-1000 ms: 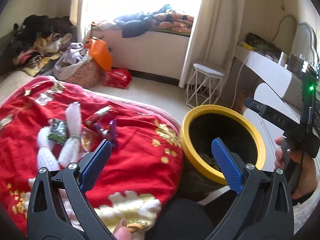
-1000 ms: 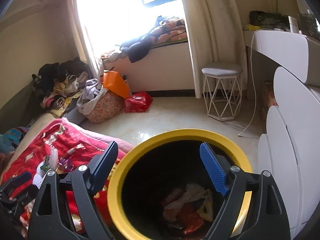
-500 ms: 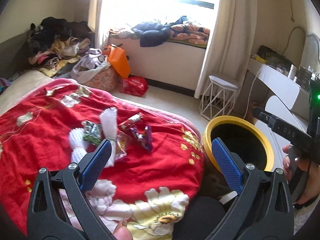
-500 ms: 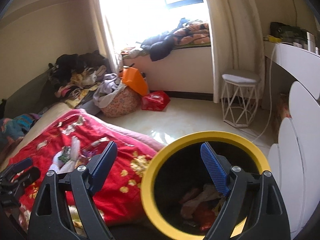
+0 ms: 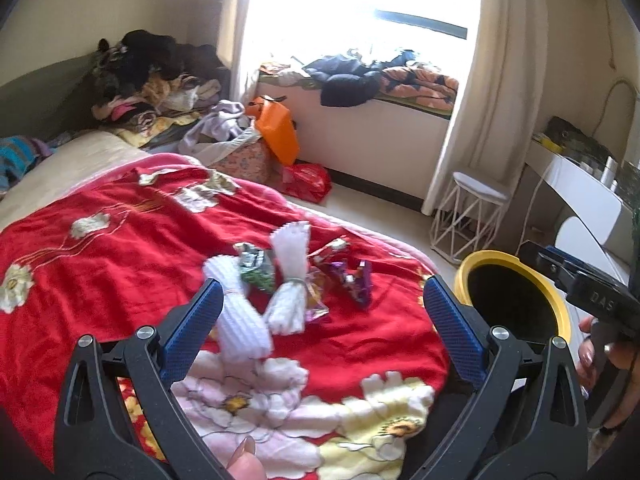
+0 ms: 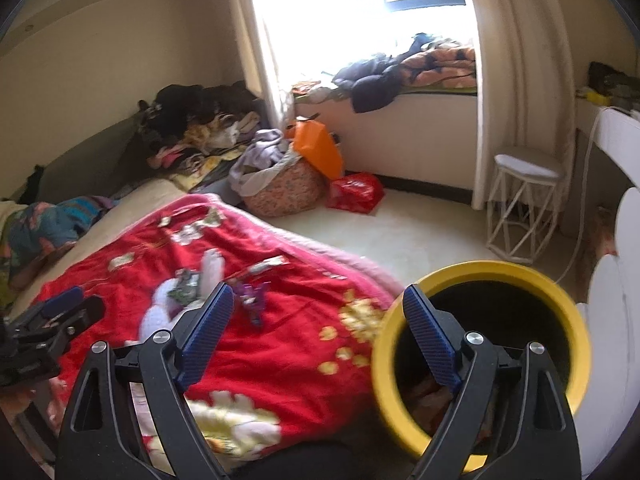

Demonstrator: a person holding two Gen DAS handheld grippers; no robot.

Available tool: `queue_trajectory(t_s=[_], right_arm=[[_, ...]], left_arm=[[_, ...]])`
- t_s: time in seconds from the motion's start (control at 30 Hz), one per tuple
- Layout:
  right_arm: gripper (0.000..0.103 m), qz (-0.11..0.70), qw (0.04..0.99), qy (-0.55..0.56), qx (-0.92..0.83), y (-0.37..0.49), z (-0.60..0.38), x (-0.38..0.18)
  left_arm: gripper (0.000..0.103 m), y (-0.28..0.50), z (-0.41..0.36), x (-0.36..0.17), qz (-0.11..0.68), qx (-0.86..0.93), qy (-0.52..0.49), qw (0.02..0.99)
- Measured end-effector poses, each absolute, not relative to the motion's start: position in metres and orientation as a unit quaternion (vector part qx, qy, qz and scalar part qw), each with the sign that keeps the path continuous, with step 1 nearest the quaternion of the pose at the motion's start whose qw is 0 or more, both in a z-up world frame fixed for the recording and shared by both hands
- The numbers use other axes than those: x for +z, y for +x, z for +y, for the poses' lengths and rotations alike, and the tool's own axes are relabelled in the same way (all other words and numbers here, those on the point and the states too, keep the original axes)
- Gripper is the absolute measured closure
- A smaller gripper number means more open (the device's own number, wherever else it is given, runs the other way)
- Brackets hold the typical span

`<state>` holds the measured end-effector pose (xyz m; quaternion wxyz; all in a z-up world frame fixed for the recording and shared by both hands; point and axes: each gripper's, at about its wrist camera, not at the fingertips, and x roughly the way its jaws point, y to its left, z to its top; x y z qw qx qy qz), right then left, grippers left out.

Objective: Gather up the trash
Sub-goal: 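Move both open tools back over the foam nets on the bedspread, then grasp the large white foam net with the left tool while the right tool grasps the smaller foam net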

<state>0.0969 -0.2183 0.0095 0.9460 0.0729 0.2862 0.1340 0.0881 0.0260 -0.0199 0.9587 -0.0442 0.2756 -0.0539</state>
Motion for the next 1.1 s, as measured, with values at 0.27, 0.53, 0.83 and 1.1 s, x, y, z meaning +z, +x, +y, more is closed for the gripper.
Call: queue_trajectory(t_s=[0.27,0.53,0.83,1.1], right_arm=[[0.019,0.295,0.938,0.05,0.176,0.094,-0.176,0.012],[0.019,0.303,0.93,0.025,0.204,0.096,-0.145,0.009],[0.019,0.312,0.92,0.001,0.238,0.117,-0.118,0.003],[0.026,0.322,0.912,-0.02,0.255,0.149,-0.098,-0.003]], left_arm=[[0.011,0.083,0.062,-0.024,0.276,-0.022,-0.066,0.959],[0.011,0.087,0.096,-0.037,0.293,0.017,-0.091,0.952],[0.011,0.092,0.122,-0.053,0.316,0.046,-0.11,0.941],[0.011,0.1,0.129,-0.073,0.342,0.029,-0.129,0.93]])
